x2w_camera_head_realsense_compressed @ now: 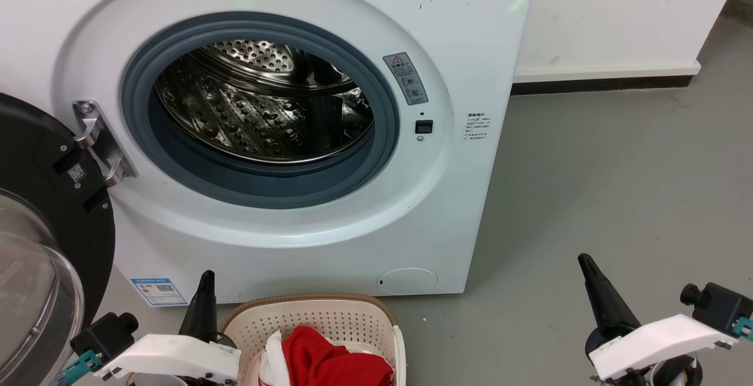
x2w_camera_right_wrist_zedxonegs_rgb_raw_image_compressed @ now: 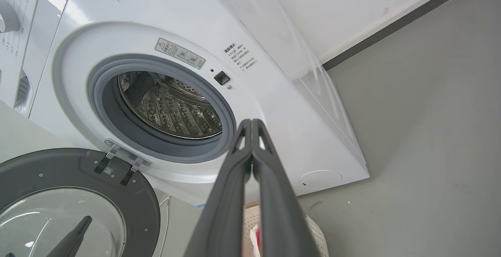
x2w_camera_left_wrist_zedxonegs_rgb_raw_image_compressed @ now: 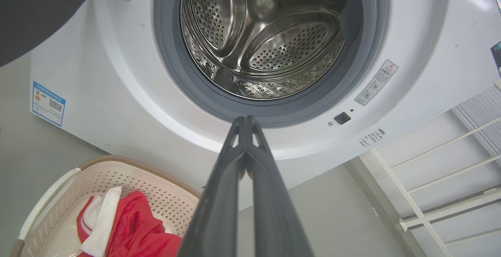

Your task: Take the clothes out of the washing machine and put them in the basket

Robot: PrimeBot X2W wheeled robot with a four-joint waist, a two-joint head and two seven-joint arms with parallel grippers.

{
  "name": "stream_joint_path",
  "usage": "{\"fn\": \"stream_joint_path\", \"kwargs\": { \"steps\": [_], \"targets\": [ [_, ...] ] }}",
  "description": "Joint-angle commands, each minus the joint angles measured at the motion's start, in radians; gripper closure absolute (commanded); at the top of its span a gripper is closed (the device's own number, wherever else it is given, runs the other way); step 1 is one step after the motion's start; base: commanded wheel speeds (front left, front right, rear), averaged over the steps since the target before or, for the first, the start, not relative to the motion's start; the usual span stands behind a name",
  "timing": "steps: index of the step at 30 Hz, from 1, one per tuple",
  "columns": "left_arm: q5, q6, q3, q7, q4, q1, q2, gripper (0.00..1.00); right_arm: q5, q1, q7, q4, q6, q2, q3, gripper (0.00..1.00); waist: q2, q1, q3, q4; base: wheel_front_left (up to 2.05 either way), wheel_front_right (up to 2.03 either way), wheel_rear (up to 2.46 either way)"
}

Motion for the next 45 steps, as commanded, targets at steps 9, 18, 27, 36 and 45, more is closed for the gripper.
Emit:
{"fn": "stream_joint_path", "kwargs": {
  "steps": [9, 18, 27, 36, 45],
  "targets": [
    [-0.137, -0.021, 0.023, 0.031, 0.010, -0.041, -0.004, 1.00, 0.155, -0.042, -0.002, 0.020, 0.000, -0.008, -0.017, 1.00, -0.0001, 0.0000, 0.003, 0.002, 0.00, 0.00, 0.00],
    [-0.241, -0.035, 0.036, 0.054, 0.026, -0.056, -0.011, 1.00, 0.270, -0.059, 0.001, 0.042, 0.000, -0.009, -0.029, 1.00, -0.0001, 0.0000, 0.007, 0.003, 0.00, 0.00, 0.00],
    [-0.338, -0.049, 0.051, 0.076, 0.040, -0.069, -0.017, 1.00, 0.374, -0.071, 0.005, 0.063, 0.000, -0.009, -0.043, 1.00, -0.0001, 0.0000, 0.010, 0.005, 0.00, 0.00, 0.00],
    [-0.426, -0.061, 0.062, 0.097, 0.054, -0.079, -0.023, 1.00, 0.470, -0.082, 0.009, 0.082, 0.000, -0.009, -0.055, 1.00, -0.0001, 0.0000, 0.013, 0.007, 0.00, 0.00, 0.00],
    [-0.508, -0.072, 0.074, 0.115, 0.067, -0.094, -0.026, 1.00, 0.558, -0.095, 0.013, 0.100, 0.000, -0.007, -0.067, 1.00, -0.0001, 0.0000, 0.016, 0.008, 0.00, 0.00, 0.00]
  ]
}}
